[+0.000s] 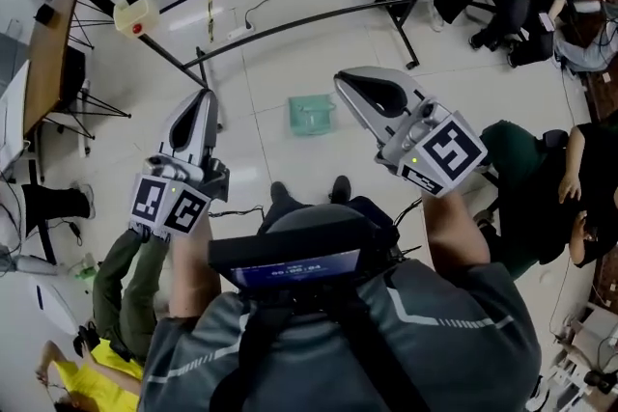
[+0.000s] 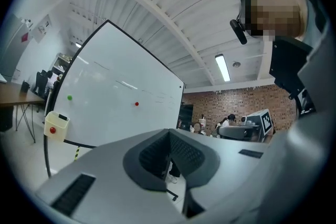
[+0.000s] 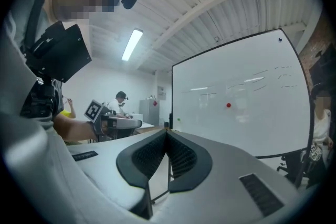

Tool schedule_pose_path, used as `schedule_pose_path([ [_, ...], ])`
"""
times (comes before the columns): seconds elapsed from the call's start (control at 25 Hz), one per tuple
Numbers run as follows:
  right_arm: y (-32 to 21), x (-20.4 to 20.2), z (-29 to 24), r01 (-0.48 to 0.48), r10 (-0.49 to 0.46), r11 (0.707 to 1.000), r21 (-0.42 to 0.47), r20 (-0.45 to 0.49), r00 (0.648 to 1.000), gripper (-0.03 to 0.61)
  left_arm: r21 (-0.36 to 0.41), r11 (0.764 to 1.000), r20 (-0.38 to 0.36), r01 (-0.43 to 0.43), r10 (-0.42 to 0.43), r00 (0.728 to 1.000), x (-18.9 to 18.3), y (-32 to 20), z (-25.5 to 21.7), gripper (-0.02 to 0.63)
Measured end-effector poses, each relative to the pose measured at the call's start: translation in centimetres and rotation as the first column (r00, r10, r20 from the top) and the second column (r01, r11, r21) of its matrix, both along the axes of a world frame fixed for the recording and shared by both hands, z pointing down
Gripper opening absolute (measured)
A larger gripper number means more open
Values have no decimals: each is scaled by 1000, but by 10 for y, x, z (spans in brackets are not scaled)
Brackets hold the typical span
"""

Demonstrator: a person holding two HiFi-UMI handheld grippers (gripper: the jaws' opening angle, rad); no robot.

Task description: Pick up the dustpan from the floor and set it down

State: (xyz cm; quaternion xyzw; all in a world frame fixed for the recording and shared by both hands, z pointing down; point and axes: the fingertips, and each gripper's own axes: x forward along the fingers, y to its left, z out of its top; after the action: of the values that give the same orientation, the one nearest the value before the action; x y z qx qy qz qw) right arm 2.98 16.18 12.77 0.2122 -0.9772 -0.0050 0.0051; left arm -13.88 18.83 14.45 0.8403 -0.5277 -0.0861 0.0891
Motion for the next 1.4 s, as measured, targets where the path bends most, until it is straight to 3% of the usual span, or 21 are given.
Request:
schedule_pose_path([
  [0.36,-41,-24,9,-87,86,996,-7,-62,994,26,-24,994,12,-110,111,994,-19,-50,5,34],
  [0.68,-87,-39,64,-26,14,996,-87,-133,991,46,-41,988,21,-148,149,989,-19,-102,42,34],
  [0.72,-92,-41,80,-14,-3,994,-108,-160,987,79,-54,987,11,-153,154,988,-18,-109,53,34],
  [0.84,-103,-47,132,15,-54,987,-159,-242,969,98,-108,979,-3,-174,175,985,-13,-123,98,34],
  [0.96,-108,-49,182,62,-115,980,-188,-286,951,98,-157,968,2,-194,197,980,2,-136,146,34],
  [1.04,-108,-47,212,93,-155,972,-214,-294,943,142,-184,961,0,-205,208,978,13,-142,176,34],
  [1.2,-120,-37,280,100,-175,969,-228,-335,926,150,-209,956,23,-204,213,977,30,-154,239,34],
  [1.4,-138,-44,399,113,-212,961,-252,-410,887,183,-286,939,27,-191,207,978,24,-170,345,34],
])
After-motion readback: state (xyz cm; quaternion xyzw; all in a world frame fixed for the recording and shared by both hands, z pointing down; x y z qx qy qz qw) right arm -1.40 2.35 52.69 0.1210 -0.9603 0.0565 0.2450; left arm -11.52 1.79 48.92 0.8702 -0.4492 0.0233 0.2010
